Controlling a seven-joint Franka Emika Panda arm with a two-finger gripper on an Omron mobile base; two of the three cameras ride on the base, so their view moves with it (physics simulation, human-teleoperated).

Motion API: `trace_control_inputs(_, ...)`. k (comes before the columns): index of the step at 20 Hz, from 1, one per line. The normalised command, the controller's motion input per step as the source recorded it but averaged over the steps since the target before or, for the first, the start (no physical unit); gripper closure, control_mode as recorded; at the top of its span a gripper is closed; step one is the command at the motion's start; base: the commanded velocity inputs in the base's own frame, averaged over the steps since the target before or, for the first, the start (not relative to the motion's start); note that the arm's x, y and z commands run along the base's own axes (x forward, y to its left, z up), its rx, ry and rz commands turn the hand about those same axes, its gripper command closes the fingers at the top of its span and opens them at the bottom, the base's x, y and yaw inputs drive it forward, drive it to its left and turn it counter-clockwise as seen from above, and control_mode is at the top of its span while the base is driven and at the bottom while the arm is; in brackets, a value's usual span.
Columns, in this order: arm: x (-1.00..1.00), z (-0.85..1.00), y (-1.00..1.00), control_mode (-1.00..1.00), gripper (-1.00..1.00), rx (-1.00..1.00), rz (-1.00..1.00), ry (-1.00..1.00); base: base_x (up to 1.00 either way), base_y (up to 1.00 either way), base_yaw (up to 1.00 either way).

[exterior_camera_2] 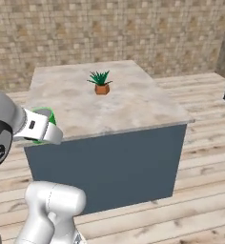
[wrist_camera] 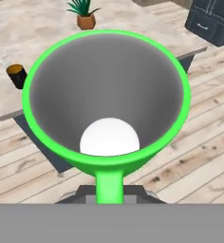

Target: Clear the mugs and bowl far away from the sink.

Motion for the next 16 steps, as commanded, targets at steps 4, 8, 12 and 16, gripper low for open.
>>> trace_control_inputs(4,0.0,0.0,0.0,1.0,1.0,0.0,0.0,0.0,0.74,-0.88,0.46)
trace_control_inputs(8,0.0,0.0,0.0,1.0,1.0,0.0,0.0,0.0,0.7,-0.83,0.5)
trace_control_inputs(12,0.0,0.0,0.0,1.0,1.0,0.0,0.0,0.0,0.9,-0.33,0.43)
trace_control_inputs(16,0.0,0.0,0.0,1.0,1.0,0.0,0.0,0.0,0.65,-0.01,0.51)
